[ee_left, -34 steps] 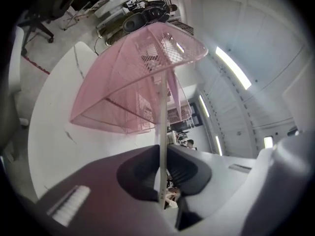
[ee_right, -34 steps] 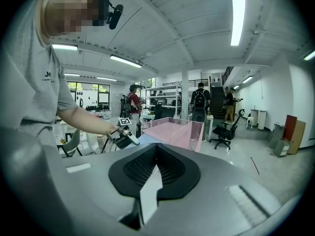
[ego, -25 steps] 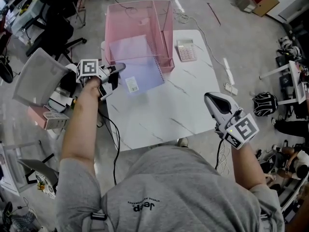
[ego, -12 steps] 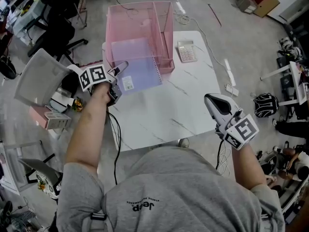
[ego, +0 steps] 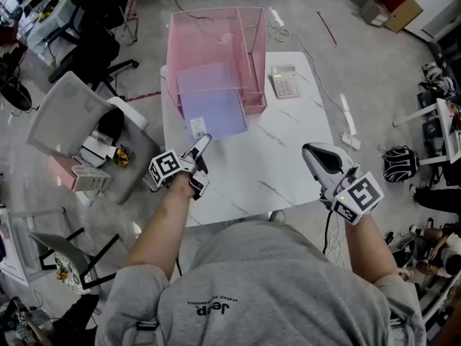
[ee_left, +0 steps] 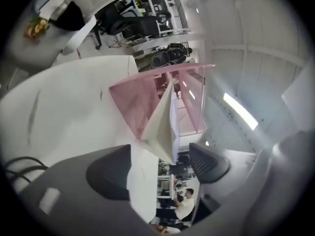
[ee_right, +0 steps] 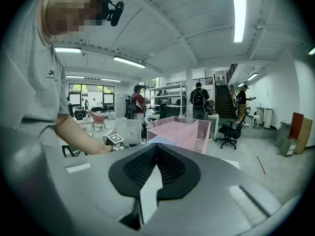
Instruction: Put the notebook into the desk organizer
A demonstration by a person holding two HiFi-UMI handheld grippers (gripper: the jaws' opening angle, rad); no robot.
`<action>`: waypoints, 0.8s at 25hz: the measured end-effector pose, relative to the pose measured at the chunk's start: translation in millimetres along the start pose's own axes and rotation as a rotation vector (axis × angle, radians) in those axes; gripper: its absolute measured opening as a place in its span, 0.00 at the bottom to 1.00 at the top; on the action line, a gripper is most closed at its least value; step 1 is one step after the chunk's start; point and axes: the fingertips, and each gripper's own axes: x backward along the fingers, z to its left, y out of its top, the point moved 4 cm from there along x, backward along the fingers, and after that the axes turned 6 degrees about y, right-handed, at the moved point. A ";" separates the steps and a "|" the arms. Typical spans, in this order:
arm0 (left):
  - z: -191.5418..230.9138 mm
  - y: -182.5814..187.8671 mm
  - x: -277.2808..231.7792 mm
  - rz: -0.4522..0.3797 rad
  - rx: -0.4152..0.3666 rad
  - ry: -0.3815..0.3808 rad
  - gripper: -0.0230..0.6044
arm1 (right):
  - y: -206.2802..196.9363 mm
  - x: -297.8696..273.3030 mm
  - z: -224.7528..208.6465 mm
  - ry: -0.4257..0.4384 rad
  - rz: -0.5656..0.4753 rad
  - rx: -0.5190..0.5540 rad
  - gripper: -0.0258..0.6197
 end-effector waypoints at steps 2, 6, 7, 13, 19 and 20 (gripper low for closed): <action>-8.3 1.4 -4.8 -0.062 0.035 -0.033 0.50 | 2.0 -0.3 0.8 0.002 0.002 0.006 0.04; -31.7 19.8 -9.0 -0.120 0.009 -0.060 0.18 | 0.0 0.6 1.9 -0.003 0.006 0.001 0.04; -35.9 25.3 -11.0 -0.122 0.002 -0.062 0.18 | -0.9 0.9 2.1 -0.003 0.007 0.000 0.04; -51.2 71.1 -35.0 -0.140 -0.040 -0.015 0.18 | -0.2 9.2 -0.8 -0.022 0.007 0.002 0.04; -62.1 102.7 -59.7 -0.123 -0.062 0.042 0.18 | -3.2 22.7 -2.8 -0.054 0.014 0.002 0.04; -62.3 105.9 -62.2 -0.125 -0.062 0.053 0.18 | -4.1 24.6 -2.8 -0.058 0.015 0.002 0.04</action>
